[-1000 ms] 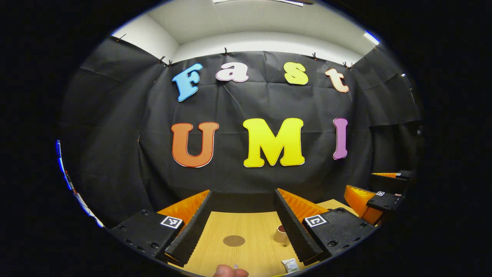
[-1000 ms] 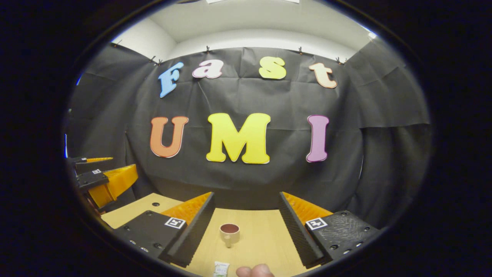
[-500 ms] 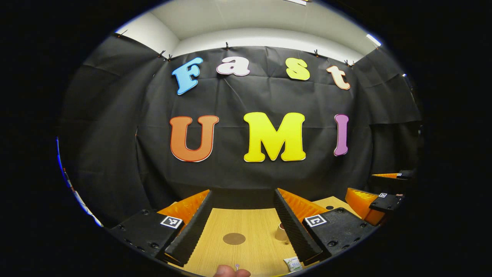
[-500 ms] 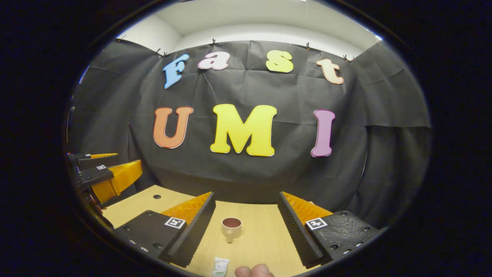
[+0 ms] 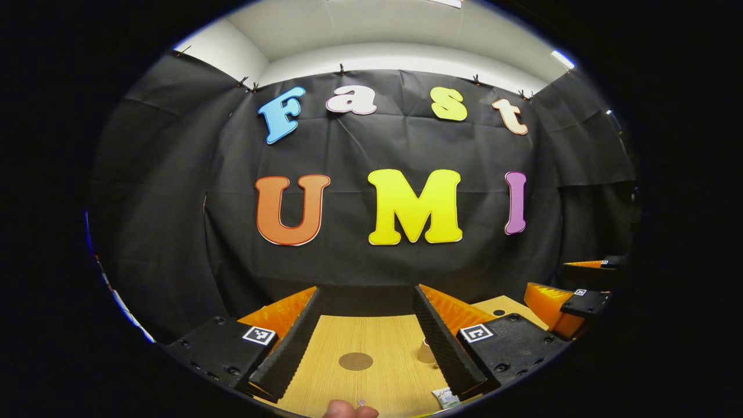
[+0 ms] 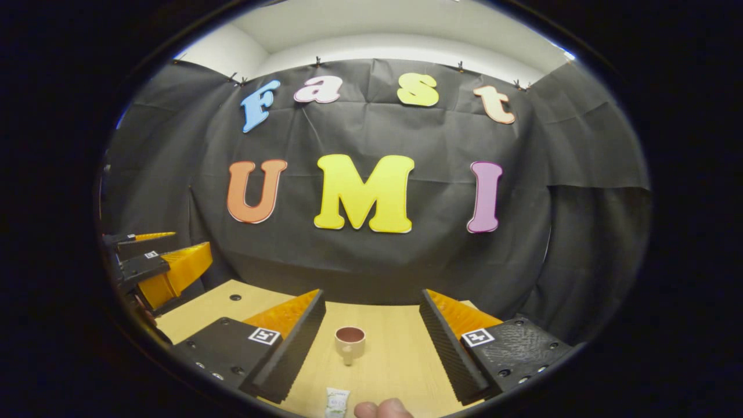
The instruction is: Put the toothbrush and toothpaste on the desktop into the cup, then pick up the cup and place it on the coaster on the desktop.
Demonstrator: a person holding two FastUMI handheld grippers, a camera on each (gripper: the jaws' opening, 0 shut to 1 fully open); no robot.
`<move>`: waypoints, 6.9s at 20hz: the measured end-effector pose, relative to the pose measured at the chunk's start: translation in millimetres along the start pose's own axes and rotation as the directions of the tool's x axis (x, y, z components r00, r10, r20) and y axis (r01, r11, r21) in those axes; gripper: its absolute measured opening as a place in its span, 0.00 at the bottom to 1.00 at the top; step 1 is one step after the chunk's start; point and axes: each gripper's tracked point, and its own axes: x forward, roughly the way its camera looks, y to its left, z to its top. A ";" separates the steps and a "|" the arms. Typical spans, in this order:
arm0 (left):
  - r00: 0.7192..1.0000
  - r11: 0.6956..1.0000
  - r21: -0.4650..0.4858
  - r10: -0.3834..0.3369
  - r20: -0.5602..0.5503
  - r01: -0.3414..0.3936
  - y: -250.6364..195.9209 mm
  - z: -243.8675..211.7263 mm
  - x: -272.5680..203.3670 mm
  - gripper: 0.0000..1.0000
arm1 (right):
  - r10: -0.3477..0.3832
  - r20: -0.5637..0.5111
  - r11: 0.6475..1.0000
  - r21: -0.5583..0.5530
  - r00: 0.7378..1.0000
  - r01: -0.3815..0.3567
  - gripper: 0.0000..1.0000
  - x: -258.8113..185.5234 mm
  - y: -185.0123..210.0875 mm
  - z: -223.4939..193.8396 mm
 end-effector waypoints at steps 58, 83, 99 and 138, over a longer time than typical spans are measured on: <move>0.988 0.998 0.020 -0.057 -0.146 0.060 -9.7 -62.9 -11.4 0.99 | 0.043 -0.230 0.999 0.024 0.972 -0.038 0.97 18.3 -2.6 -74.8; 0.631 0.988 -0.152 -0.123 -0.766 0.009 -3.4 -257.3 -95.7 1.00 | 0.098 -0.929 0.991 0.059 0.358 -0.118 0.96 -47.1 38.0 -300.6; 0.587 0.988 -0.153 -0.111 -0.802 -0.022 32.0 -272.0 -95.3 1.00 | 0.019 -0.987 0.999 0.012 0.157 -0.043 0.85 -51.9 52.1 -366.6; 0.227 0.978 -0.207 -0.195 -0.954 -0.030 13.0 -362.0 -99.1 1.00 | 0.053 -0.981 0.994 0.069 0.186 0.083 0.39 -43.9 50.4 -354.4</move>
